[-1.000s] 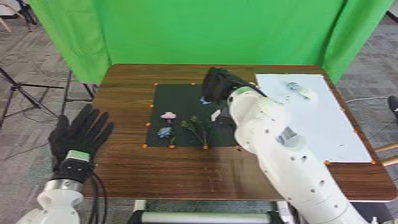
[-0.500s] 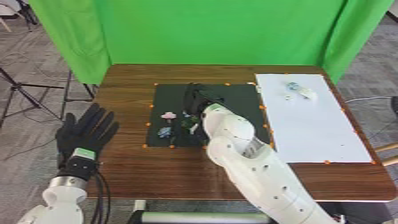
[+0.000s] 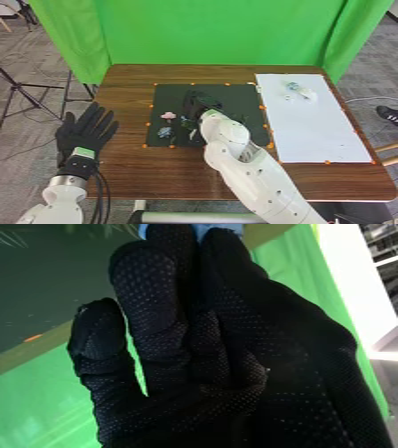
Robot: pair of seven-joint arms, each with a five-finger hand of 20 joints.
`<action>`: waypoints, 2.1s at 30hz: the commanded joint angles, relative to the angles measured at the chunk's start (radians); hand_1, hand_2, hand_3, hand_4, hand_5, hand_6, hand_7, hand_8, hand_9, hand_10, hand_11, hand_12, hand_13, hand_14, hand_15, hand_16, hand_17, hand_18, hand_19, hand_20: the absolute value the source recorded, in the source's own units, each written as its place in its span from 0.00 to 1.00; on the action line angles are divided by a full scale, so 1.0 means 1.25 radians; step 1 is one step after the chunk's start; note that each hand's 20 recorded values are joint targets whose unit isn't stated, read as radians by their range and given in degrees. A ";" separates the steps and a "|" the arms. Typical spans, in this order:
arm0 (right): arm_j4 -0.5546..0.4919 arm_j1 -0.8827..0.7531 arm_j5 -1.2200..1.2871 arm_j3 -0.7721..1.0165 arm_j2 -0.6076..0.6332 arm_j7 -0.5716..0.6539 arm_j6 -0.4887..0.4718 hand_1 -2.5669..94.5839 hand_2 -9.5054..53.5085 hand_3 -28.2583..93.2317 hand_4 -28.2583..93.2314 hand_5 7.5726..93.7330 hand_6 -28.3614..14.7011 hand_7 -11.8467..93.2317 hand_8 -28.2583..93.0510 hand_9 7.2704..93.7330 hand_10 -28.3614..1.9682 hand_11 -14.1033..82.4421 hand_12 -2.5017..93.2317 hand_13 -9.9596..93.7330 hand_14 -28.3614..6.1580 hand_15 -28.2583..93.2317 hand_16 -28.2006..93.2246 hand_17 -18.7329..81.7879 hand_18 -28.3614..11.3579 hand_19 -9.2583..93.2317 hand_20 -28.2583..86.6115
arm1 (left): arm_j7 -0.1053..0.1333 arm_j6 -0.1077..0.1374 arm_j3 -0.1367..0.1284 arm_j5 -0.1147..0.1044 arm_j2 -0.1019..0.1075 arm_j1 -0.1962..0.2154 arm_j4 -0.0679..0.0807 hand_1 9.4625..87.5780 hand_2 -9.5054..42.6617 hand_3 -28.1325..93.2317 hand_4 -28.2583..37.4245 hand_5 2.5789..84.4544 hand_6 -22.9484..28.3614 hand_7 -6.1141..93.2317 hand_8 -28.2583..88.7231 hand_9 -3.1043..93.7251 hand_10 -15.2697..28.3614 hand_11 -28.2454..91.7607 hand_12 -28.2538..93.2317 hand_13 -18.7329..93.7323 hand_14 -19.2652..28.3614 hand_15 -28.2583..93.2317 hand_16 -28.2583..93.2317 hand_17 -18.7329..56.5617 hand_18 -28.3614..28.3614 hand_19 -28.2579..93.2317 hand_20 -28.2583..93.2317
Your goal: Arrange flowers
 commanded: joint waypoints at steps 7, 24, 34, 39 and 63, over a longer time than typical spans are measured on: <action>-0.027 -0.004 -0.036 -0.004 0.002 0.022 -0.045 0.61 0.00 0.83 0.00 0.69 0.58 0.33 0.22 0.82 0.57 0.27 0.45 0.79 0.56 0.72 0.58 0.58 0.10 0.97 0.58 | 0.003 0.010 -0.004 -0.008 0.001 0.004 -0.002 0.21 0.45 0.82 0.00 0.44 0.59 0.20 0.16 0.38 0.62 0.40 0.32 0.35 0.66 0.49 0.17 0.18 0.73 0.51 0.32; -0.115 -0.043 -0.055 0.097 0.068 -0.024 0.032 0.55 0.00 0.83 0.01 0.69 0.59 0.27 0.13 0.81 0.50 0.41 0.51 0.77 0.47 0.81 0.55 0.58 0.07 0.99 0.58 | -0.004 0.001 -0.009 -0.004 -0.007 0.013 -0.006 0.21 0.45 0.82 0.00 0.44 0.58 0.20 0.16 0.38 0.63 0.40 0.32 0.36 0.67 0.50 0.17 0.18 0.73 0.51 0.32; -0.023 -0.049 -0.080 0.220 0.238 0.008 0.238 0.45 0.00 0.88 0.04 0.60 0.57 0.25 0.13 0.63 0.46 0.29 0.18 0.78 0.51 0.79 0.45 0.57 0.15 0.98 0.61 | 0.029 -0.007 -0.030 -0.006 -0.002 0.047 -0.022 0.21 0.45 0.82 0.00 0.44 0.58 0.20 0.16 0.38 0.63 0.40 0.32 0.37 0.67 0.50 0.17 0.18 0.73 0.51 0.31; 0.010 -0.033 0.017 0.241 0.305 0.033 0.206 0.42 0.00 0.88 0.04 0.49 0.51 0.23 0.13 0.48 0.45 0.24 0.14 0.77 0.50 0.81 0.46 0.58 0.14 1.00 0.60 | 0.049 -0.005 -0.037 -0.019 -0.003 0.062 -0.029 0.20 0.46 0.82 0.00 0.44 0.58 0.20 0.16 0.38 0.63 0.40 0.32 0.37 0.68 0.51 0.18 0.18 0.74 0.52 0.32; 0.150 0.017 0.002 0.206 0.287 0.061 0.080 0.62 0.01 0.88 0.00 0.56 0.60 0.28 0.12 0.53 0.60 0.28 0.13 0.76 0.56 0.80 0.51 0.58 0.16 0.99 0.56 | 0.032 -0.011 -0.036 0.008 -0.015 0.066 -0.028 0.23 0.49 0.84 0.00 0.46 0.59 0.20 0.16 0.39 0.63 0.40 0.32 0.39 0.69 0.53 0.17 0.18 0.74 0.51 0.32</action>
